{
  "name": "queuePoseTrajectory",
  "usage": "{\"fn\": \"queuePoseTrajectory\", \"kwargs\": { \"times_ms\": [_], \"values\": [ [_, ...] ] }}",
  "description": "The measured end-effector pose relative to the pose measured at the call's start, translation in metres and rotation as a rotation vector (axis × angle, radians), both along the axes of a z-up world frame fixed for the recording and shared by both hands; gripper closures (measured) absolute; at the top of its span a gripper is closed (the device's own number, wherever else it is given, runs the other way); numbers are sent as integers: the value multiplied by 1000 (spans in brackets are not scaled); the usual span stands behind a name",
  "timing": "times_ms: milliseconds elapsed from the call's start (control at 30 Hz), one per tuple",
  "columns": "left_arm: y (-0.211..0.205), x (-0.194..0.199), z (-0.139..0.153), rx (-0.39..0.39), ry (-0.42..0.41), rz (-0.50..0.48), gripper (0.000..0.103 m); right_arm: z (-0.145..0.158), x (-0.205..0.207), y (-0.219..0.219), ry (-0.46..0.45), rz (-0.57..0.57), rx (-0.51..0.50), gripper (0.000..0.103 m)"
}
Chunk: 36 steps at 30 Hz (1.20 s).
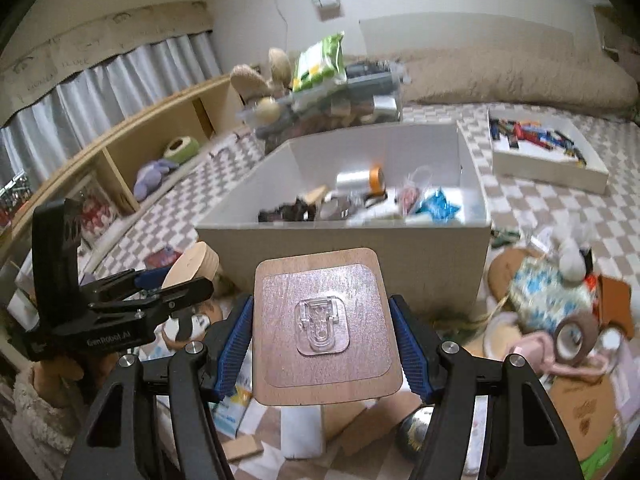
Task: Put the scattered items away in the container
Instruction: 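Lift the round lid and square board over the white box with both tools, then lower both tools into the box and open them to release the lid and board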
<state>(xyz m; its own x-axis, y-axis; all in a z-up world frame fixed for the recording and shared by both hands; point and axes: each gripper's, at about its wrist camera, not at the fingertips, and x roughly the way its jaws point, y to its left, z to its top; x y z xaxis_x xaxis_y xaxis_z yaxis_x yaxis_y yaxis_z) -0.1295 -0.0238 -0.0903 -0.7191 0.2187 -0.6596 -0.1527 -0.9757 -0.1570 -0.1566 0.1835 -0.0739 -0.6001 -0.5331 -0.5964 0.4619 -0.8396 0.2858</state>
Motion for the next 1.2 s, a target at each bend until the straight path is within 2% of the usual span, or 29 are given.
{"fn": "queuePoseTrajectory", "kwargs": {
  "times_ms": [267,667,933,1200],
  "values": [
    [10,-24,35,-16,68,-11,35,25,-18,6,49,-2,-35,36],
    [21,-67,60,3,107,-20,35,46,-64,13,50,-27,-83,36],
    [20,-100,58,4,72,-3,35,44,-100,4,-3,-15,-32,36],
    [19,-137,42,-9,-3,-5,35,18,-142,-16,-105,-18,86,36]
  ]
}}
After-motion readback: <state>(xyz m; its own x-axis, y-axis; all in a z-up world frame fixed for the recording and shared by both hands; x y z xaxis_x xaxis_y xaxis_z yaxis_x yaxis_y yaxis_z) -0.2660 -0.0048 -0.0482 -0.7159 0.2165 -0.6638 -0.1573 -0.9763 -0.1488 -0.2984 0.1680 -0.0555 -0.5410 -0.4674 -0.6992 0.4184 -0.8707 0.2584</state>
